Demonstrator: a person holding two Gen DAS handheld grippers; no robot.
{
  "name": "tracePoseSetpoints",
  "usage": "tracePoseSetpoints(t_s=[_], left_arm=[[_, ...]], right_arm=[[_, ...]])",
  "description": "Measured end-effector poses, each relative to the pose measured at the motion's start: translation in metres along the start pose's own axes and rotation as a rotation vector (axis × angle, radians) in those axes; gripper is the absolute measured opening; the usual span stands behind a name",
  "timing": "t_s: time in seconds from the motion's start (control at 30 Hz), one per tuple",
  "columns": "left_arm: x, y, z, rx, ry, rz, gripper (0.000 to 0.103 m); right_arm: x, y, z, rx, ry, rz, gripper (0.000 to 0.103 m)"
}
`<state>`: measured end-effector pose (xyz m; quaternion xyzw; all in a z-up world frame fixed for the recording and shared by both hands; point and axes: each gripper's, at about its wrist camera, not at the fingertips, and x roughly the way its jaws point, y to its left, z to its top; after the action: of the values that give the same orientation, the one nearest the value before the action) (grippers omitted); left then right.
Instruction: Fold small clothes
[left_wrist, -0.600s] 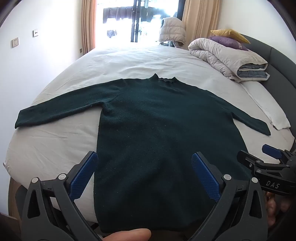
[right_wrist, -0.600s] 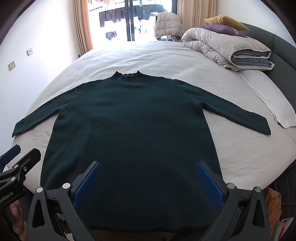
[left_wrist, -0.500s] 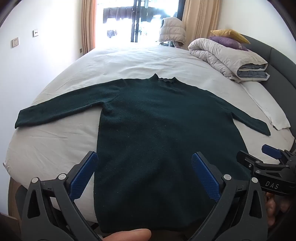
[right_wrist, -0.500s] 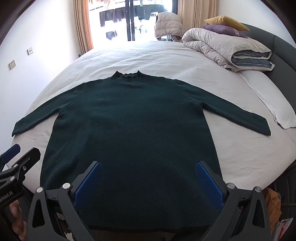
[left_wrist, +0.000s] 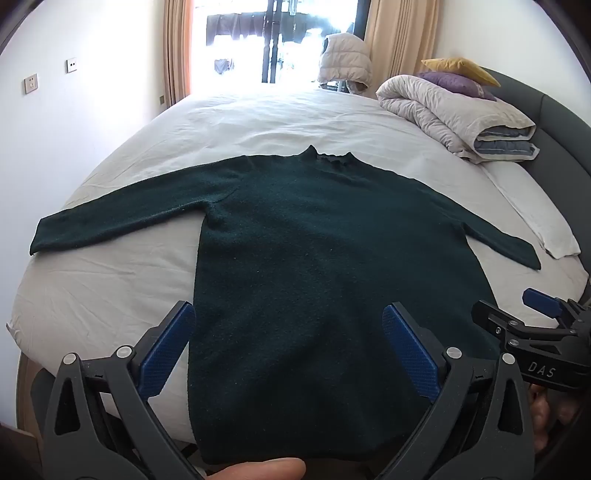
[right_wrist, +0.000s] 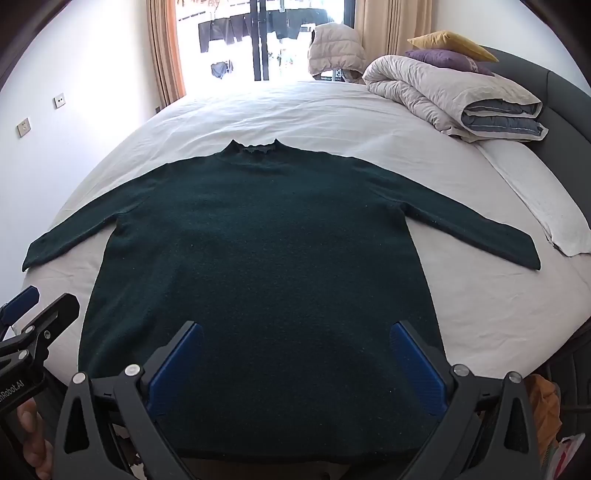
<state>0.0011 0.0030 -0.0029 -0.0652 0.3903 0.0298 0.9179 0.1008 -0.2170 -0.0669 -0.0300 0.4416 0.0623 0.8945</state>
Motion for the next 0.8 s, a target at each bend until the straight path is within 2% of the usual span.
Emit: tracePoseSetpoints(t_s=[0.8], left_arm=[[0.0018, -0.0012, -0.0003, 0.001, 0.005, 0.002, 0.103]], right_arm=[[0.0043, -0.0028, -0.0041, 0.002, 0.000, -0.004, 0.103]])
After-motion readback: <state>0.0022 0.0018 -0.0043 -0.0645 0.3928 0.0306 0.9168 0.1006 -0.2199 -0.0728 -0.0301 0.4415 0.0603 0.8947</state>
